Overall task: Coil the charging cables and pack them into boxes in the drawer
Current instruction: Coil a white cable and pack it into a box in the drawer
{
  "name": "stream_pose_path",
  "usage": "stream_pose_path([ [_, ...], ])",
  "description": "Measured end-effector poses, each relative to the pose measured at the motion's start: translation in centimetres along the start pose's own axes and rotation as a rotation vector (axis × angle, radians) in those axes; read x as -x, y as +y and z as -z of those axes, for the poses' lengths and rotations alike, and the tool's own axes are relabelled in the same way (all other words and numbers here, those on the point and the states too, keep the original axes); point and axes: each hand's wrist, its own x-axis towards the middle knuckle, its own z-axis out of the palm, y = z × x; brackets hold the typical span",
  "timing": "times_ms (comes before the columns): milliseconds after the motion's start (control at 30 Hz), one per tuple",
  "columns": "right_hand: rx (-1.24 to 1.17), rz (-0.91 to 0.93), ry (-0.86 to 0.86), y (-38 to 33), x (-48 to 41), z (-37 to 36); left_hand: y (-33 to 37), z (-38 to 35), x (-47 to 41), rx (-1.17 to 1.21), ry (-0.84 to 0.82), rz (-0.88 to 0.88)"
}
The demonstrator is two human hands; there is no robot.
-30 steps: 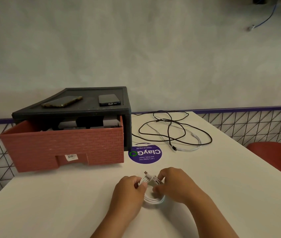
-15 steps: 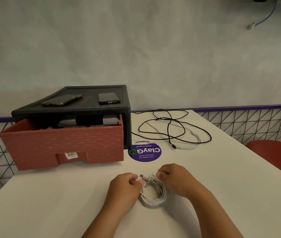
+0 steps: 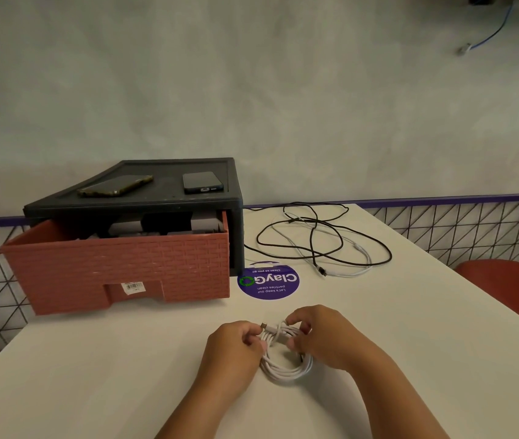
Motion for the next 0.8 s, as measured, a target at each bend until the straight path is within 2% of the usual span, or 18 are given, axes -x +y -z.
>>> stream_pose_path([
  [800,-0.079,-0.034,0.042,0.27,-0.02,0.54,0.23,0.58,-0.16,0.065,0.020,0.047],
])
